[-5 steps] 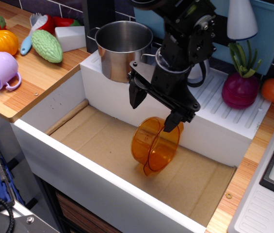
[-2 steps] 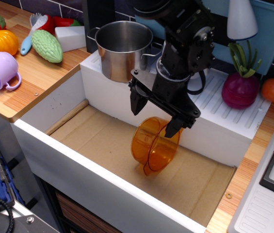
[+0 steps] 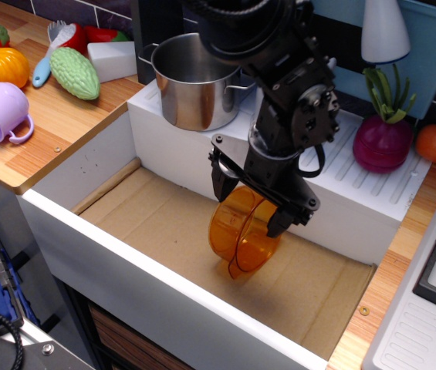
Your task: Flip orange pot upright in sink
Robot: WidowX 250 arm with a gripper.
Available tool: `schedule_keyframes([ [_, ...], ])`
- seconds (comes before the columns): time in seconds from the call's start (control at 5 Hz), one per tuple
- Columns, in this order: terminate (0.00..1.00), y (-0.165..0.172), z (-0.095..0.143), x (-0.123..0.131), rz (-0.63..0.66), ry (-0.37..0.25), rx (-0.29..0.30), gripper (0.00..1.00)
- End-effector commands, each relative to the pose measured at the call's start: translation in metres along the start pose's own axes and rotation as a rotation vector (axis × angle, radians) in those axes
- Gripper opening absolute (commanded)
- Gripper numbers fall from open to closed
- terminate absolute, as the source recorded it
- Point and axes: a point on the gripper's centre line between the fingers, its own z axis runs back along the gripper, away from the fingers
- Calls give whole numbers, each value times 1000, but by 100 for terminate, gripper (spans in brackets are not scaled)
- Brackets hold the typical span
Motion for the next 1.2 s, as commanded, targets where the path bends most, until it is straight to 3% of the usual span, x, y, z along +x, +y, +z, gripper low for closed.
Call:
schedule_keyframes([
  [0.0, 0, -3, -7, 6, -13, -53, -6, 100],
  [0.2, 0, 6, -22, 10, -36, -77, 10, 100],
  [0.4, 0, 17, -32, 14, -49, -96, 24, 0],
  [0.8, 0, 35, -31, 15, -49, -86, -1, 0],
  [1.0, 0, 36, -19, 10, -6, -33, -41, 0],
])
